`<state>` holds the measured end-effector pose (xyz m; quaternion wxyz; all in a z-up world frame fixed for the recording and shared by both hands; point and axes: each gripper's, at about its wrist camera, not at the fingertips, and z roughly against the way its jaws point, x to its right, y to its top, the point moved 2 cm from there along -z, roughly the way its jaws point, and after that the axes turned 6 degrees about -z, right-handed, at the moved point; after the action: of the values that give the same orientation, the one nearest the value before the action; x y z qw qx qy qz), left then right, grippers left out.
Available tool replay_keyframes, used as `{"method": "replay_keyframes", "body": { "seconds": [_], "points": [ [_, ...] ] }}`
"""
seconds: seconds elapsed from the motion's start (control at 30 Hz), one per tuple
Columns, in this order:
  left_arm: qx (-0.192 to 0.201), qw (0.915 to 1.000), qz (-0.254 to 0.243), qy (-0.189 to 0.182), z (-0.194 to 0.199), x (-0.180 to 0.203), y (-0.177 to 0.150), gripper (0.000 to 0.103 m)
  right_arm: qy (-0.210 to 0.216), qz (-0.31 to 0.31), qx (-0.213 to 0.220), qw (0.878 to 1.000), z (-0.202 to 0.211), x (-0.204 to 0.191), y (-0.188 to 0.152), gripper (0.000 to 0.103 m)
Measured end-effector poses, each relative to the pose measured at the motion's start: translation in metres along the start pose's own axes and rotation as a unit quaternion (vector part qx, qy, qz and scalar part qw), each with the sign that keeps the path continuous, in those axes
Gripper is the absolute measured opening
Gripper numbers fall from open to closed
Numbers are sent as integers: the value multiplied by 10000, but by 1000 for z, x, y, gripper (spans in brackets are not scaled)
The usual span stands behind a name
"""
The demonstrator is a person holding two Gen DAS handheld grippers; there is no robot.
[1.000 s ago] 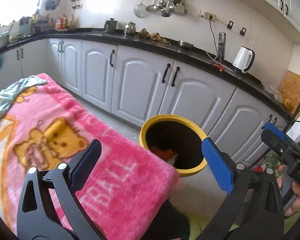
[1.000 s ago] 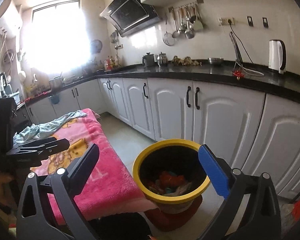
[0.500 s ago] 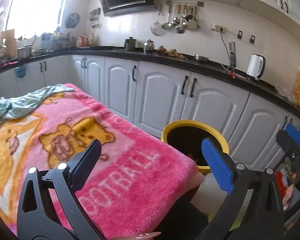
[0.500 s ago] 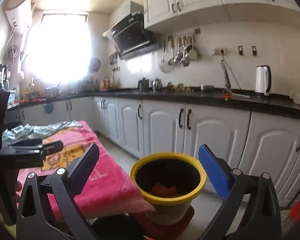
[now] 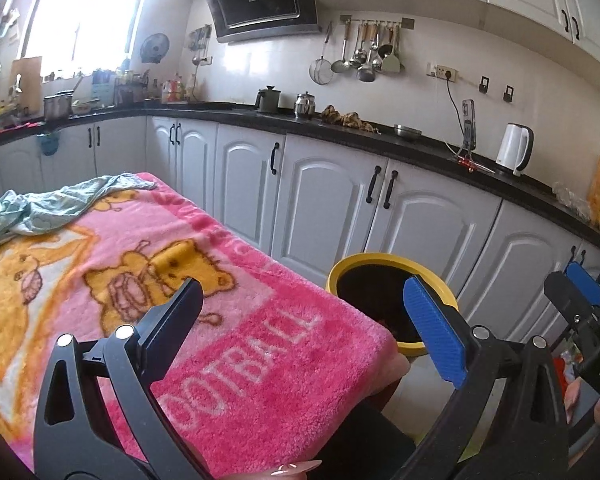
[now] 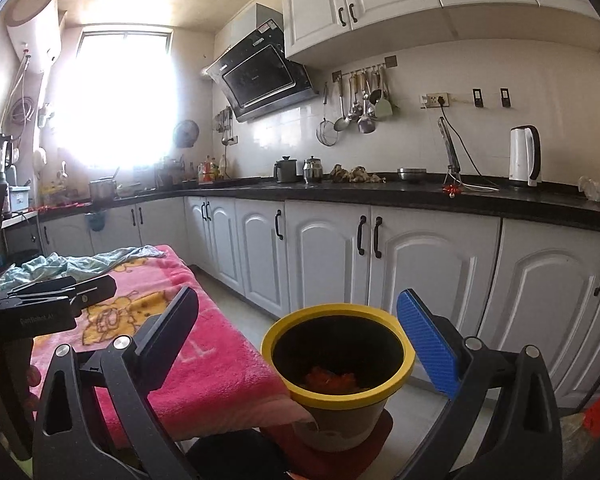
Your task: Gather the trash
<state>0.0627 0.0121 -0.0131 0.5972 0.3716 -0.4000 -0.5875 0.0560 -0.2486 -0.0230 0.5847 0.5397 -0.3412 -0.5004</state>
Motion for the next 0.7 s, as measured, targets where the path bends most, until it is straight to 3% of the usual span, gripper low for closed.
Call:
{"method": "replay_keyframes", "body": {
  "seconds": [0.7],
  "points": [
    [38,10000,3,47,2,-1,3,92,-32,-10,8,10000,0,-4,0,97]
  ]
}}
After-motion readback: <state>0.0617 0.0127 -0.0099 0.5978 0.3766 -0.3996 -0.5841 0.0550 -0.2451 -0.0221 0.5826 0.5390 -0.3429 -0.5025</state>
